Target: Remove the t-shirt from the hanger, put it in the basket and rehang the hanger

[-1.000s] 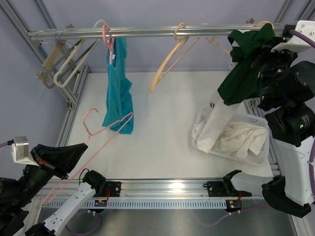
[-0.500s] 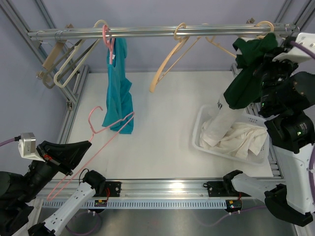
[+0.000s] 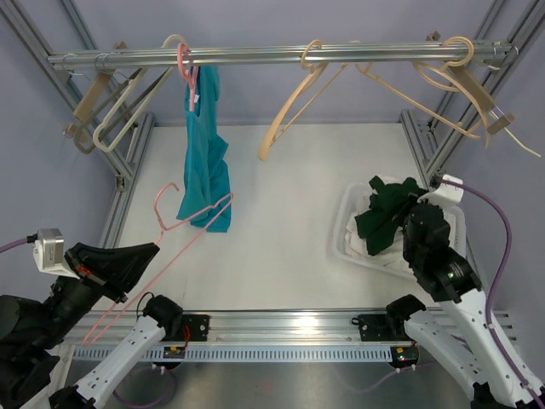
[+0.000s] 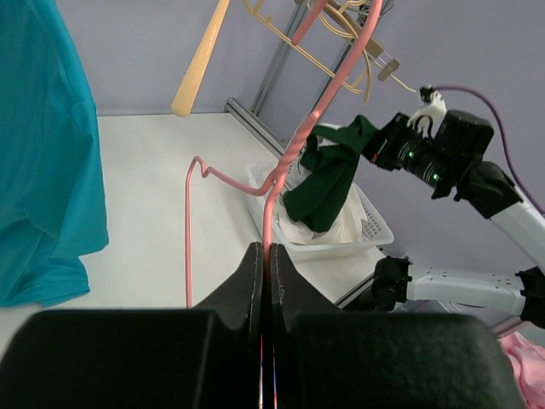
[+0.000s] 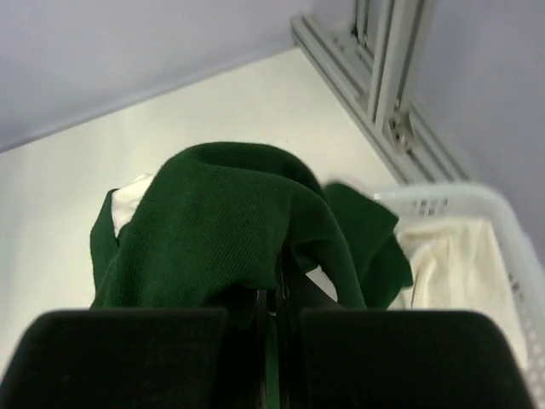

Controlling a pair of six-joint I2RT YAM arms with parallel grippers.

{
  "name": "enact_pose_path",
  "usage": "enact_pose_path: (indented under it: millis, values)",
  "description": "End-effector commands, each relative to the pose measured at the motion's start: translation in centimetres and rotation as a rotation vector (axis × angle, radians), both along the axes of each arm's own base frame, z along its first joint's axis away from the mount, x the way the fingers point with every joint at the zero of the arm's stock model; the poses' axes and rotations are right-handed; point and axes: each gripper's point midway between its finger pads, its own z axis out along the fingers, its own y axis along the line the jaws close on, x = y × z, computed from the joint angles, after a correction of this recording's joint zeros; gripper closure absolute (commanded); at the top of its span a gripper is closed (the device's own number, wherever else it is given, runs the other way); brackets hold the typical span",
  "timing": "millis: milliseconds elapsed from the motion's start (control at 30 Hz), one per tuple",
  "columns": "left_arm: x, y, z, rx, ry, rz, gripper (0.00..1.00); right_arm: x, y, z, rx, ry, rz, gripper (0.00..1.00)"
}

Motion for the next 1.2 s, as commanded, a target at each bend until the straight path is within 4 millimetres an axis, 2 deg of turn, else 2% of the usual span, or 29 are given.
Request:
enact_pose_path:
  millis: [0,33,67,133,167,233,300,333,400,433,500,567,600,633,733,833,867,933,1000,1033,1067,1167]
  values:
    - [1.3,-0.8,1.6,-0.004,-0.040,-0.004,1.00,-1.6,-0.8,-4.0,0.229,-0.017,-0.122,1.00]
    - [1.5,-0.9,1.7,-0.005,-0.036,-0.001,1.00,-1.8,-0.8,-5.5,0.262,-0.002,-0.141,1.00]
    - [1.7,-1.1,1.8,-0.007,-0.036,-0.003,1.00,-2.0,-0.8,-8.2,0.311,0.023,-0.174,1.00]
    - [2.2,-1.5,2.0,-0.004,-0.026,-0.008,1.00,-2.4,-0.6,-9.8,0.363,0.020,-0.182,1.00]
    - [2.4,-1.6,2.1,-0.004,-0.025,-0.006,1.00,-2.6,-0.5,-11.4,0.410,0.037,-0.205,1.00]
    - [2.9,-2.0,2.4,-0.004,-0.018,-0.015,1.00,-2.9,-0.1,-12.2,0.462,0.040,-0.199,0.98]
    - [3.0,-2.3,2.8,-0.009,-0.024,-0.026,1.00,-3.1,0.1,-12.9,0.495,0.034,-0.192,0.83]
    - [3.3,-2.5,2.8,-0.007,-0.018,-0.027,1.00,-3.3,0.3,-13.2,0.499,0.045,-0.181,0.65]
    - [3.7,-2.8,2.8,-0.006,-0.017,-0.030,1.00,-3.7,0.6,-12.6,0.502,0.039,-0.146,0.47]
    - [3.9,-2.9,2.9,-0.007,-0.019,-0.030,1.00,-4.1,0.4,-11.7,0.486,0.035,-0.132,0.34]
    - [4.3,-3.0,2.8,-0.001,-0.017,-0.025,1.00,-4.7,0.3,-9.7,0.486,0.013,-0.101,0.29]
    - [4.7,-3.2,2.8,0.005,-0.008,-0.021,1.00,-5.9,-0.1,-6.3,0.491,-0.041,-0.060,0.27]
    - [4.7,-3.2,3.0,0.005,-0.012,-0.022,1.00,-6.4,0.2,-5.3,0.499,-0.052,-0.027,0.27]
    - [4.7,-3.2,3.2,0.004,-0.015,-0.020,1.00,-7.3,0.0,-3.5,0.501,-0.078,0.000,0.27]
    - [4.6,-2.8,3.5,0.006,-0.029,-0.005,1.00,-9.3,0.2,-0.3,0.522,-0.145,0.096,0.27]
    - [4.8,-2.3,3.4,0.008,-0.035,0.027,1.00,-10.3,1.5,1.8,0.517,-0.149,0.207,0.30]
    - [5.0,-2.3,3.3,0.012,-0.033,0.031,1.00,-9.8,2.4,2.0,0.502,-0.120,0.239,0.32]
    - [5.3,-2.4,3.2,0.014,-0.027,0.033,1.00,-9.1,4.9,2.9,0.471,-0.085,0.372,0.58]
    - [5.6,-2.6,3.3,0.019,-0.019,0.033,1.00,-7.1,7.2,1.8,0.436,0.015,0.432,0.78]
    - [5.7,-2.6,3.4,0.018,-0.020,0.034,1.00,-6.2,7.6,1.7,0.416,0.020,0.441,0.90]
    - [5.8,-2.6,3.6,0.019,-0.021,0.039,1.00,-5.0,8.1,0.9,0.400,0.050,0.432,0.94]
    - [6.3,-2.1,4.3,0.025,-0.034,0.076,1.00,-2.2,7.5,-1.3,0.380,0.043,0.336,0.99]
